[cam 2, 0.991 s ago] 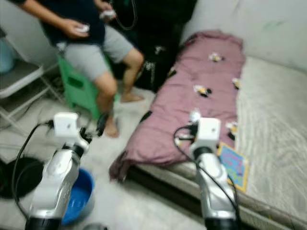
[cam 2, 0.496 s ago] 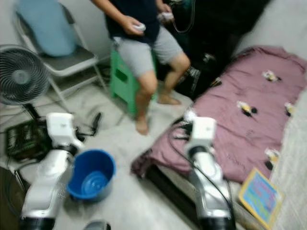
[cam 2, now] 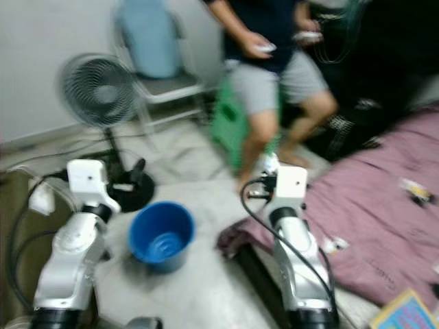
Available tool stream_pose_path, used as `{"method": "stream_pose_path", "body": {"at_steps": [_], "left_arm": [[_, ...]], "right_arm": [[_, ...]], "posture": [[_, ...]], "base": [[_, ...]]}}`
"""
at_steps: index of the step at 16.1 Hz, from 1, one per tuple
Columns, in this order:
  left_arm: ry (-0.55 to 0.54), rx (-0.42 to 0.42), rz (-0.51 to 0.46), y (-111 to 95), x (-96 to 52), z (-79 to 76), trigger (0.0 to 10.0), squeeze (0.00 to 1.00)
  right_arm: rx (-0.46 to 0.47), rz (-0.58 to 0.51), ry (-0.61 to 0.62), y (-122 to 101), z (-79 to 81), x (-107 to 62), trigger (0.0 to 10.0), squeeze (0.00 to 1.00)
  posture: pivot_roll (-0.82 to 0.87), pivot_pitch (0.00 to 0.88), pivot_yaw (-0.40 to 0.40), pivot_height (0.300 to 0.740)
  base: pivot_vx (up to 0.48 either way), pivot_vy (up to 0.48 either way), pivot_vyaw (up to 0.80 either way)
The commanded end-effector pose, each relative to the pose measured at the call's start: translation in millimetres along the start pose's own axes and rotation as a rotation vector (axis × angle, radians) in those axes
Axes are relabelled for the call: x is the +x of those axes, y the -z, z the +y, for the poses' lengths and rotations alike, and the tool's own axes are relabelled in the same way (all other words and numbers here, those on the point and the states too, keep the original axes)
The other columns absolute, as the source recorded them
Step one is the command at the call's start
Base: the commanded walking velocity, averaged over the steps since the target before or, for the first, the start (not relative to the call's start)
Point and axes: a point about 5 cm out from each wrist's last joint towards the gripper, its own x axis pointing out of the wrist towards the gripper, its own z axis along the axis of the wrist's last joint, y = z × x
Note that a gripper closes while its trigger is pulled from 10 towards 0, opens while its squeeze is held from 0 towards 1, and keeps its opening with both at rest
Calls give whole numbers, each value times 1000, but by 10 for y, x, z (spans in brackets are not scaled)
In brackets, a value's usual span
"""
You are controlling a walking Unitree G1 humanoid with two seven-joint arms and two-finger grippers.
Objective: Clean up the room
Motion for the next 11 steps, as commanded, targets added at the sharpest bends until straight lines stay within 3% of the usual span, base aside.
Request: {"method": "stream_pose_path", "body": {"at_steps": [1,4,8,11], "left_arm": [[3,6,-3,-14,5,7,10000,0],[18,-8,-8,-20,1,-3,10000,0],[53,-29,-23,-41,-6,-29,10000,0],[62,-36,-25,-45,-16,-36,10000,0]], "right_arm": [[7,-5,2,-25,-3,7,10000,0],[9,-5,2,-24,-5,7,10000,0],[10,-5,1,-26,-5,6,10000,0],[6,-5,-1,-28,0,1,10000,0]], "posture": [[-59,0,-76,740],[-59,0,-76,740],[-60,0,-76,740],[-61,0,-76,740]], "base": [[0,0,800],[0,0,621],[0,0,0],[259,0,0]]}}
